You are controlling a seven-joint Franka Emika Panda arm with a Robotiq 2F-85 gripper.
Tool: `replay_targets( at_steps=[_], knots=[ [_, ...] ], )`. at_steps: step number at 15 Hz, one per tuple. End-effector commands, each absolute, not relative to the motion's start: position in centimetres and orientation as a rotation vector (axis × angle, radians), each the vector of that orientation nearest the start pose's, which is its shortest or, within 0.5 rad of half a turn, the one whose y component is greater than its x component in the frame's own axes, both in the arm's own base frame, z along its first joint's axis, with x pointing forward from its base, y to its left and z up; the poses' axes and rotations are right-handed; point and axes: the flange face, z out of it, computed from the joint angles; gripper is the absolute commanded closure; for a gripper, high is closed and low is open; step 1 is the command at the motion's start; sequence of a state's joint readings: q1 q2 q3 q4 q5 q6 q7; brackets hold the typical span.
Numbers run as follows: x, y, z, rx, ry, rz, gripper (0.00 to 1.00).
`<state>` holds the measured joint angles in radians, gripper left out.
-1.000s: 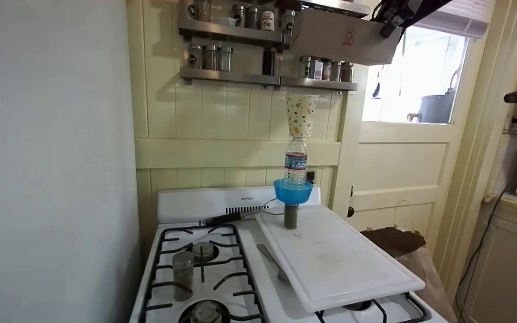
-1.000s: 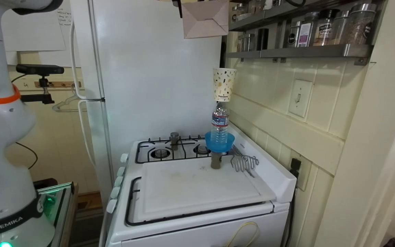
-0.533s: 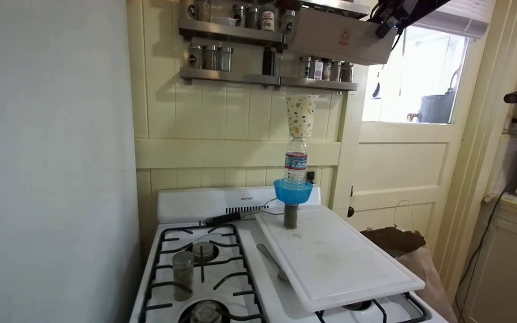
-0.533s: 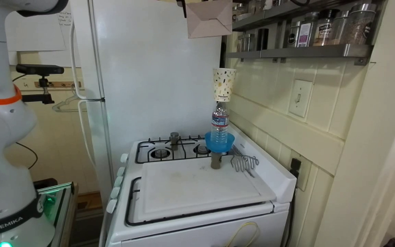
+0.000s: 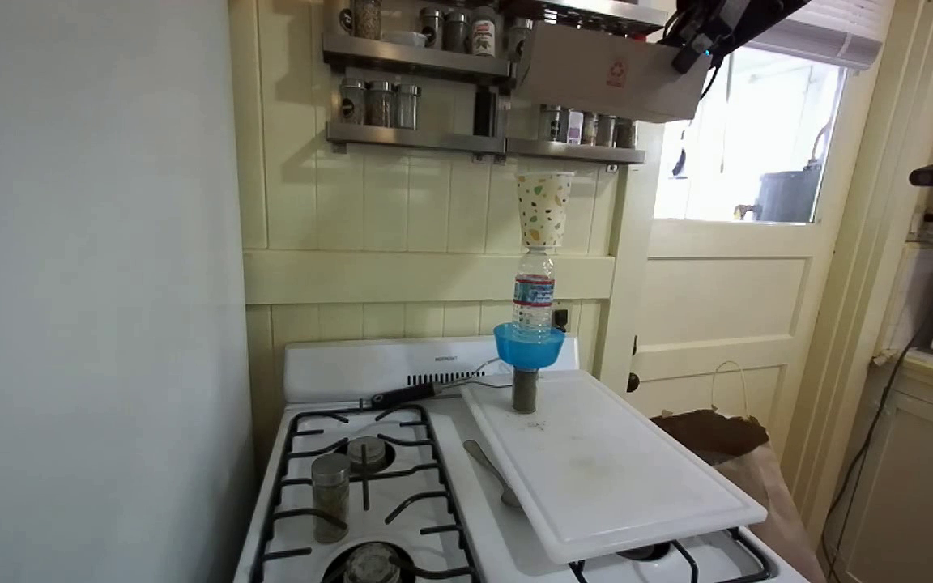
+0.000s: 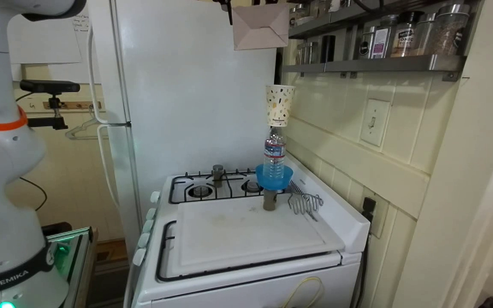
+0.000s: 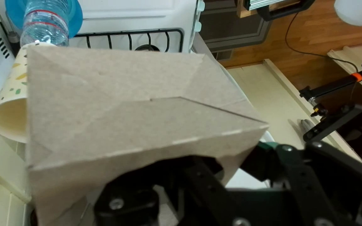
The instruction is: Move the box to the left
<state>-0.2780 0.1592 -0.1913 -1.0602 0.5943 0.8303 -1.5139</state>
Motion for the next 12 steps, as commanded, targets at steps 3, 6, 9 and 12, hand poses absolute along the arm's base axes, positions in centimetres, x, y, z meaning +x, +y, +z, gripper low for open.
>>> replay_targets(
  at_steps=[3,6,9,12],
  knots=[
    [49.9,-15.1,71.7,-1.972,-1.558,-0.264,1.00],
    [50.2,-16.0,71.8,-1.979,-1.542,-0.295,1.00],
    [50.2,-16.8,72.2,-2.003,-1.511,-0.318,1.00],
    [49.9,-16.9,71.9,-2.002,-1.519,-0.300,1.00]
  ],
)
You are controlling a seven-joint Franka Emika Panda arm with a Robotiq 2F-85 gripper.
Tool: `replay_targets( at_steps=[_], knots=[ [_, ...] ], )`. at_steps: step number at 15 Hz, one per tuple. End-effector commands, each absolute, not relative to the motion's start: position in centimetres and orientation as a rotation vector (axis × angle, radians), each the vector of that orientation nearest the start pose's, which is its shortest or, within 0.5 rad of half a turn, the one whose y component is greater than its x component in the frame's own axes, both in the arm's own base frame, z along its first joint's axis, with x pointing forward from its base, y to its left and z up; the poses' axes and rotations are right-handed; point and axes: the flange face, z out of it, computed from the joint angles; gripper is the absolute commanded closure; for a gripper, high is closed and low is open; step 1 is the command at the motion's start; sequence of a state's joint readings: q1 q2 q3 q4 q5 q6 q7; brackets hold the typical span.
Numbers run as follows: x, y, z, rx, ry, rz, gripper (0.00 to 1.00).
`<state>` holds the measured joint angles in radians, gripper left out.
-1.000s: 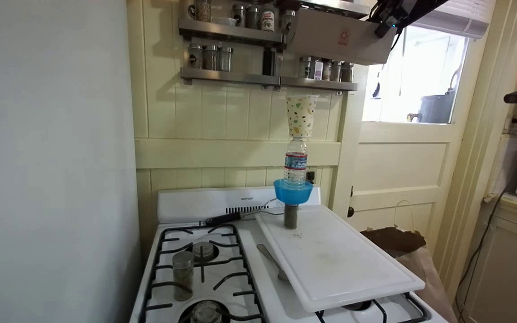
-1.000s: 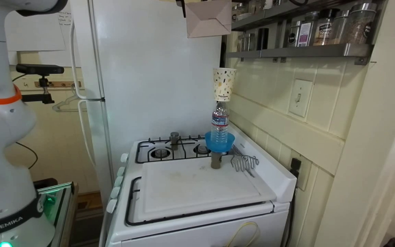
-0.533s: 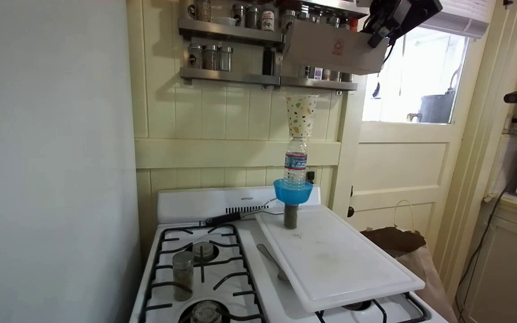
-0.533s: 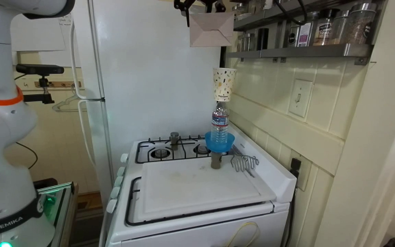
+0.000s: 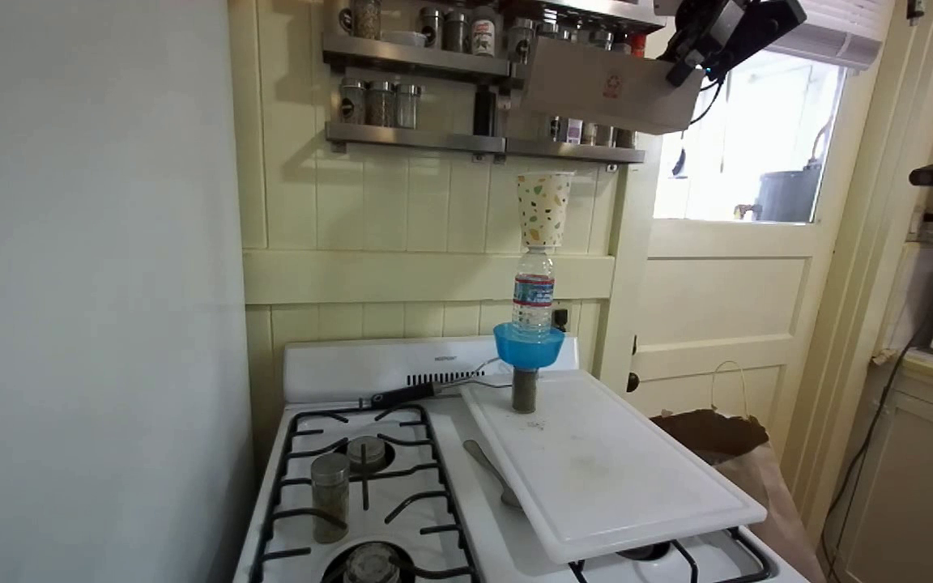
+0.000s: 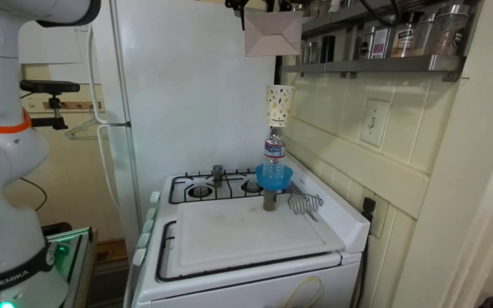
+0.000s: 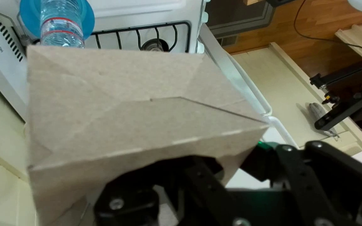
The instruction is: Move the box to the left
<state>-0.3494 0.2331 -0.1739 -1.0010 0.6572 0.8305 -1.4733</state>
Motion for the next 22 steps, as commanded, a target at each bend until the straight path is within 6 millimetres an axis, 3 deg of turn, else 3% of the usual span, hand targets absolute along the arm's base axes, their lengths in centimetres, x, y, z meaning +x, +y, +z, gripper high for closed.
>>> replay_targets(
  at_steps=[1,9,13,17,22],
  knots=[
    [49.8,-17.1,72.0,-2.005,-1.518,-0.304,1.00],
    [50.3,-17.4,72.0,-2.022,-1.504,-0.361,1.00],
    [48.6,-16.6,72.9,-2.036,-1.522,-0.377,1.00],
    [44.6,-14.4,74.0,-2.007,-1.575,-0.398,1.00],
    [38.8,-9.3,74.2,-1.930,-1.724,-0.302,1.00]
  ],
)
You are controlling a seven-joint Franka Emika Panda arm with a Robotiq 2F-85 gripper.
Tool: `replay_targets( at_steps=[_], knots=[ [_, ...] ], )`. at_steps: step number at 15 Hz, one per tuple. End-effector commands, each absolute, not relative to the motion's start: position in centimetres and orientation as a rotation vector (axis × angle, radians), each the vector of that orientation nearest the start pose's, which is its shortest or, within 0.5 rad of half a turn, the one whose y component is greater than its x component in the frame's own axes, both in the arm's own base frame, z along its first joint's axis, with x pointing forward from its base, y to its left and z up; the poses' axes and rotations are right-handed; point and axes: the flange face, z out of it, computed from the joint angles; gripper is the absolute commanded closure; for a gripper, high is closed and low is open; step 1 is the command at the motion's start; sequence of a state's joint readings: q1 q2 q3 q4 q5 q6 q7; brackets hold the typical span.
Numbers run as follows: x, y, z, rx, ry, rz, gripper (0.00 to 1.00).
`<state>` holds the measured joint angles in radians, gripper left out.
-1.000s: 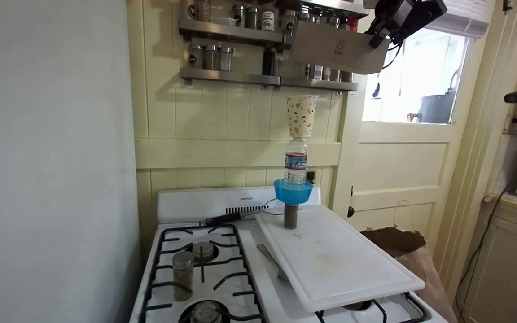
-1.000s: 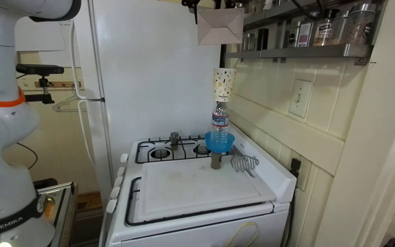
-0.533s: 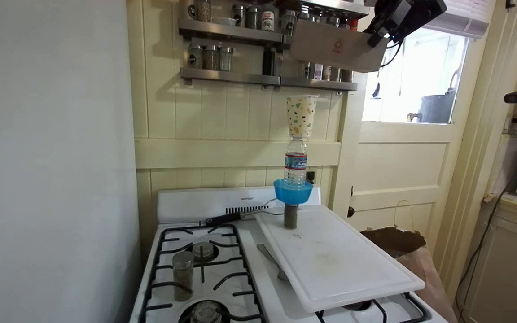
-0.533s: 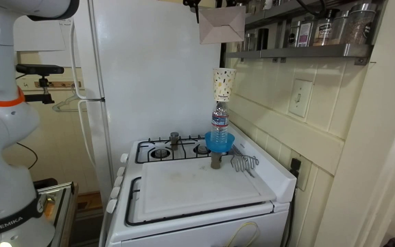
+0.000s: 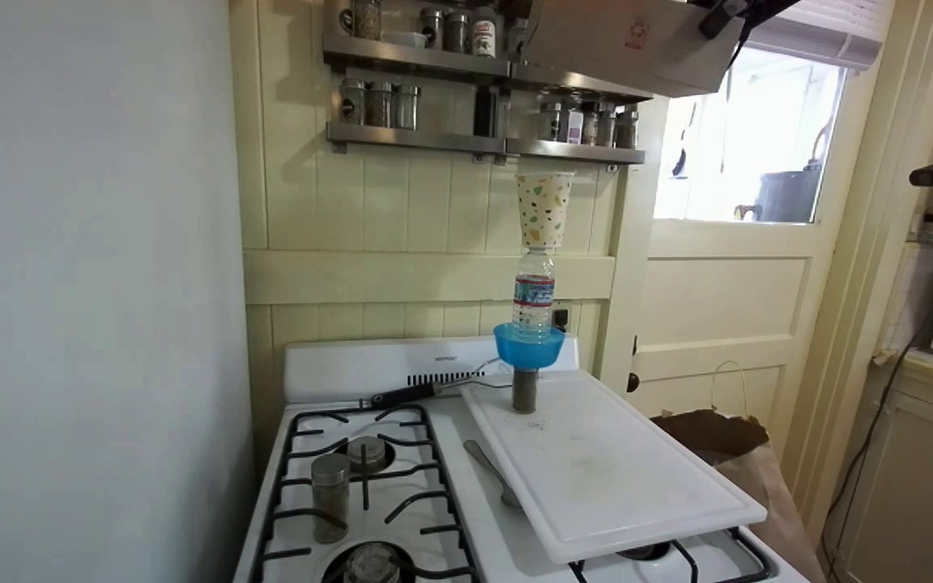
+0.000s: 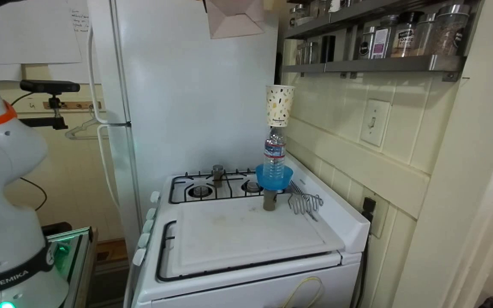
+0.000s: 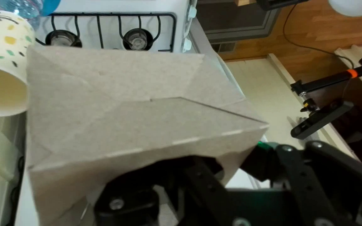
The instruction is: Move the box to the left
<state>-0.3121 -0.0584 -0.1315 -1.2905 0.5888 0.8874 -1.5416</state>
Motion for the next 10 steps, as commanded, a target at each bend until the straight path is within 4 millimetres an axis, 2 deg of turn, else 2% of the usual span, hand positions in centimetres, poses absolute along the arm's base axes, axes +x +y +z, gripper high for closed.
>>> replay_targets(
  at_steps=[1,4,7,8,10],
  knots=[
    [37.7,-8.4,74.1,-1.924,-1.738,-0.300,1.00],
    [34.2,-6.6,74.0,-1.903,-1.754,-0.326,1.00],
    [30.7,-4.2,72.2,-1.861,-1.794,-0.262,1.00],
    [33.5,-5.5,74.2,-1.870,-1.759,-0.275,1.00],
    [32.5,-5.0,74.2,-1.863,-1.766,-0.274,1.00]
  ],
)
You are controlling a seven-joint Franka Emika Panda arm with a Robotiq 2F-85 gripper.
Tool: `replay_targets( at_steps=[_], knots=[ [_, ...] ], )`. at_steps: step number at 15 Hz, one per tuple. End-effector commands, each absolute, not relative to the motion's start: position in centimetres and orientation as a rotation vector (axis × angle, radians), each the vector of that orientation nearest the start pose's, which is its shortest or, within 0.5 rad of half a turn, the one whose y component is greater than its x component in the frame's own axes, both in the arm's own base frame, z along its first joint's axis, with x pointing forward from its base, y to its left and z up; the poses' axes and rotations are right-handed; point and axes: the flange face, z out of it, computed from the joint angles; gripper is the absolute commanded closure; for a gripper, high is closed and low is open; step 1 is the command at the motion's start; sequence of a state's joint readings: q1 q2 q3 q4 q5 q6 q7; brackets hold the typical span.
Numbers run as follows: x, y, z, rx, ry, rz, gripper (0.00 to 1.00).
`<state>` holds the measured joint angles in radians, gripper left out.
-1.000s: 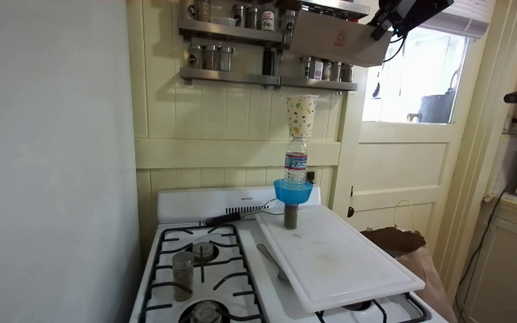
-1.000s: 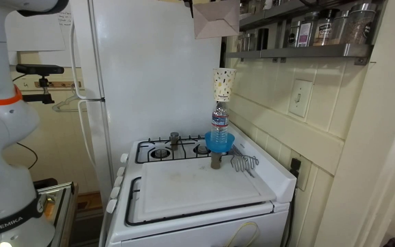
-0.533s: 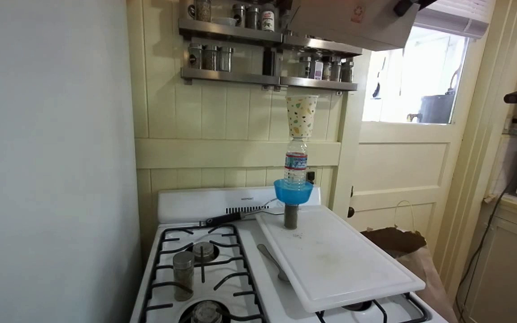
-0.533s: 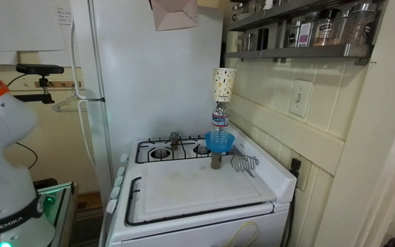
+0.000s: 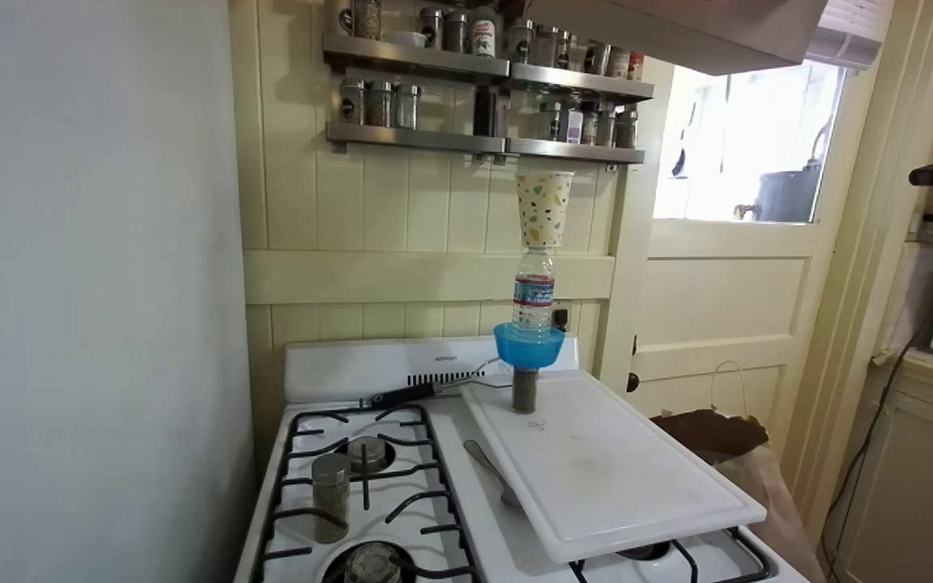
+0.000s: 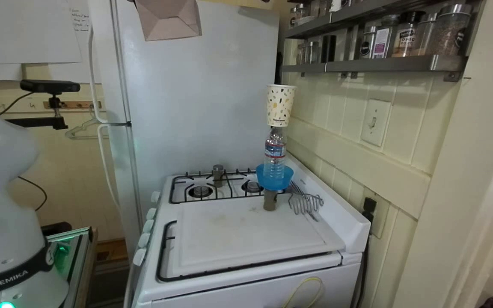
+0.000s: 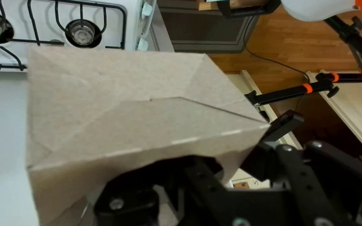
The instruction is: Move the box to the left
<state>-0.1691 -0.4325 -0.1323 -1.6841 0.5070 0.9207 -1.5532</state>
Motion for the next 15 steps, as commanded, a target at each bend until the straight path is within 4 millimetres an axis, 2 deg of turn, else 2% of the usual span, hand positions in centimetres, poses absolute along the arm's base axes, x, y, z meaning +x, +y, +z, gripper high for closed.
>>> replay_targets(
  at_steps=[1,6,11,15],
  knots=[
    [32.5,-5.2,74.5,-1.865,-1.768,-0.280,1.00],
    [33.5,-5.4,73.4,-1.881,-1.740,-0.286,1.00],
    [33.0,-4.7,72.0,-2.060,-1.738,-0.526,1.00],
    [30.1,-1.9,67.6,-1.953,-1.768,-0.437,1.00]
  ],
)
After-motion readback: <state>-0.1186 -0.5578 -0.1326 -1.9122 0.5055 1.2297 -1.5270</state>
